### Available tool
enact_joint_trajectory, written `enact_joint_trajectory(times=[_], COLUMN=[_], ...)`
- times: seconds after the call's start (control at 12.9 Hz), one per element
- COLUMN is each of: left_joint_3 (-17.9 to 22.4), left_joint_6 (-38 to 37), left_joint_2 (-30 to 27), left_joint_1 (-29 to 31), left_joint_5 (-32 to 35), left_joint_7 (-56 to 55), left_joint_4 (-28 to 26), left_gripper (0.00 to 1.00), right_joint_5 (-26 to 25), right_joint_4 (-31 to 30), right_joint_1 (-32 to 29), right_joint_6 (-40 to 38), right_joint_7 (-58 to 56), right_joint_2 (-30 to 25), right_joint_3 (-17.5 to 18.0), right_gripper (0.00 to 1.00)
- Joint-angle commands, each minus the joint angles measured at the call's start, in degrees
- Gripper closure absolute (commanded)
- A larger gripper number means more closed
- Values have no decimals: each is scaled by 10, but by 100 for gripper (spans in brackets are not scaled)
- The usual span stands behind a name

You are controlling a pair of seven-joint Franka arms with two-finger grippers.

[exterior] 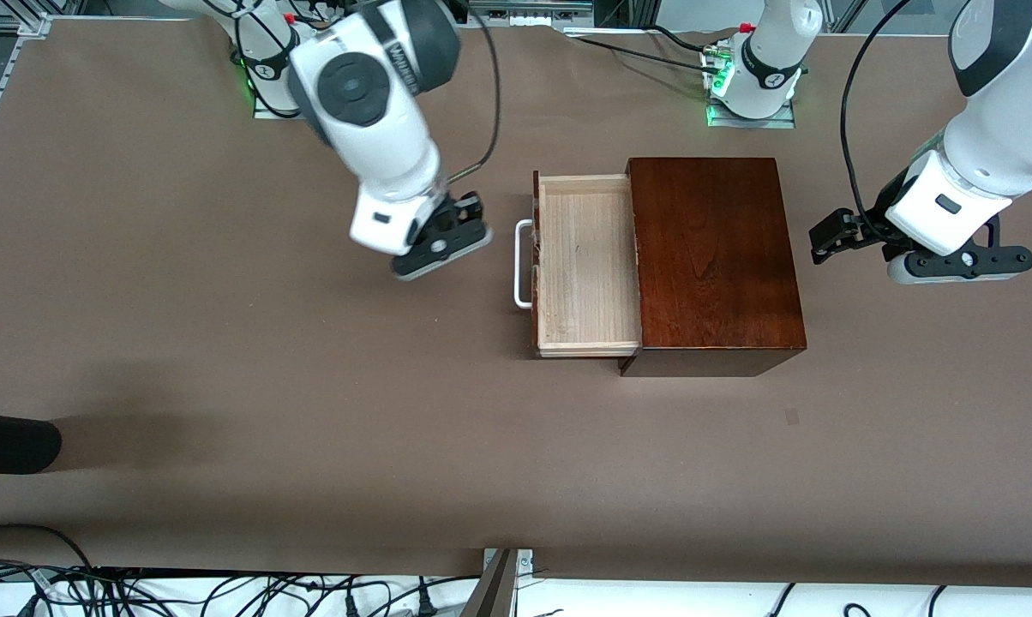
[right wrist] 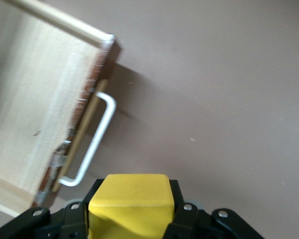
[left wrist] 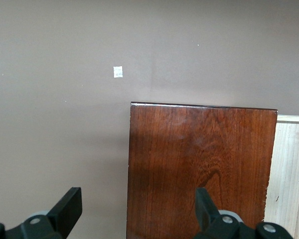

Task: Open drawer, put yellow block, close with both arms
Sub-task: 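Lift the yellow cube with the right gripper and carry it over the drawer, then lower the yellow cube into the open drawer with the right gripper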

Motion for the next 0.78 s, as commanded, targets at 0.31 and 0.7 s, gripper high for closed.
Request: enact_joint_trajectory(times=[0.31,0.7], left_joint_3=[-1,-1], left_joint_6=[-2,-2], left_joint_2=[8,9], left_joint_1=[1,1], left_joint_5=[-3,-3], left_joint_7=[3,3], left_joint_4=[15,15], left_gripper=[0,0], right_joint_5=[-3,-7], right_joint_4=[108,151], right_joint_1=[46,48], right_joint_6=[8,8], right_joint_7=[-82,-168], right_joint_2=[74,112], right_joint_3=[31,76], right_gripper=[89,89])
